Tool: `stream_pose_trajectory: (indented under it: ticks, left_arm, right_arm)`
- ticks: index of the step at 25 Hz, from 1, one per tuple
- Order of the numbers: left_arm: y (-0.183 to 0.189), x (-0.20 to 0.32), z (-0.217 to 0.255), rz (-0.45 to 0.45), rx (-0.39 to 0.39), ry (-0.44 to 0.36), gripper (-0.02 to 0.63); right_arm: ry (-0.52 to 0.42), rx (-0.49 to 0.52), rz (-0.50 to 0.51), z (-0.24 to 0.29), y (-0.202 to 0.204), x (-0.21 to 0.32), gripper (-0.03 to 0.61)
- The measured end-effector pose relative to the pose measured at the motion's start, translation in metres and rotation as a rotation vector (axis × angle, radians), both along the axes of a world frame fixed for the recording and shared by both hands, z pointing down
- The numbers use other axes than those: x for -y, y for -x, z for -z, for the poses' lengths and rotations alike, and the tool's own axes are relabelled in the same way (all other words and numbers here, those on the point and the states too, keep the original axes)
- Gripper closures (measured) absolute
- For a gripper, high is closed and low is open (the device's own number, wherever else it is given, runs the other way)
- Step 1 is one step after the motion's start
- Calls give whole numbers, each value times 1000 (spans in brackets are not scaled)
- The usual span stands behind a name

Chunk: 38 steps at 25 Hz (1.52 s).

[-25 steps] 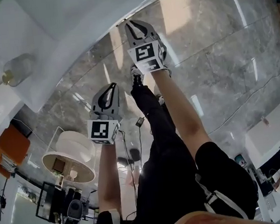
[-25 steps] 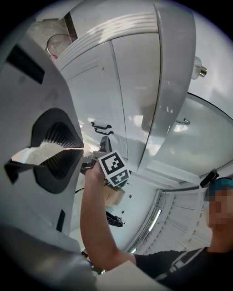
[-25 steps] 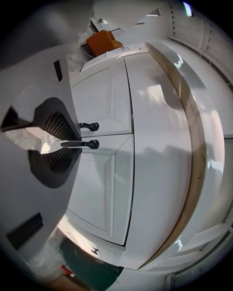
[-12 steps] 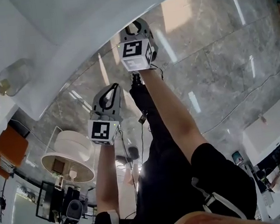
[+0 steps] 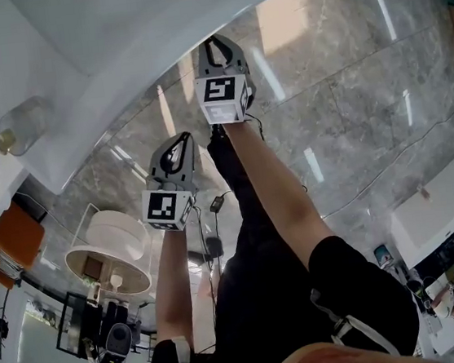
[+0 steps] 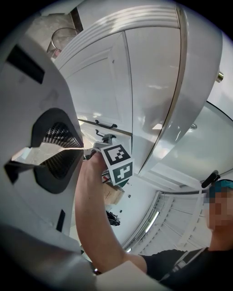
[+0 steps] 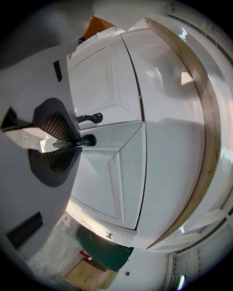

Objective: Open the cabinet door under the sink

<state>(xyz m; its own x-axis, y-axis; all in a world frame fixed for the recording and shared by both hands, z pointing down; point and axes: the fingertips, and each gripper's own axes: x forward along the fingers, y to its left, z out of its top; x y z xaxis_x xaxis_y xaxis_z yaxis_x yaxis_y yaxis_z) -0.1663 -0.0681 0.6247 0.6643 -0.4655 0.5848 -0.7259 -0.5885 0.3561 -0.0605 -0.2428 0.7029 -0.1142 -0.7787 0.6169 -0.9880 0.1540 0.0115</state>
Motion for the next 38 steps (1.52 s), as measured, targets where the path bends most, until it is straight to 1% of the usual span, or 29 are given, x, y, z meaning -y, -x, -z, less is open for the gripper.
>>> stream_pose_trajectory:
  ticks: [5,10,14,17,19,21,25,29,32,34,38]
  left_arm:
    - [-6,-7,0,-19,2,-2,594]
    - [-5,-19,0,-12,15,6,594]
    - [-7,-31,-2,-17,23,10,594]
    - [-10,-37,-2,-11,22,8,594]
    - [-13,-42,-3,-12,23,9,594]
    - [-16,-47,-5,-19,27,14,594]
    - [-25,-50,-12,-32,32,22,594]
    - [-33,-42,-10,-35,15,12,594]
    - [-30,-36,-10,-45,11,9,594]
    - [-25,-30,-13,-38,12,7,594]
    - [-15,-20,-13,-29,18,0,594]
  right_arm:
    - [0,6,-17,-3,-18,-33,482]
    - [7,9,-23,3,-33,-54,482]
    - [17,39,-54,3,-43,-67,480]
    - [24,81,-86,3,-49,-73,480]
    - [28,114,-118,3,-52,-76,482]
    - [26,120,-136,2,-51,-76,482]
    - [10,92,-102,2,-38,-63,482]
    - [-7,93,-122,3,-33,-52,482]
    - [-3,69,-130,2,-32,-53,482]
    - [8,62,-165,3,-31,-53,483]
    - [22,64,-307,4,-32,-51,483]
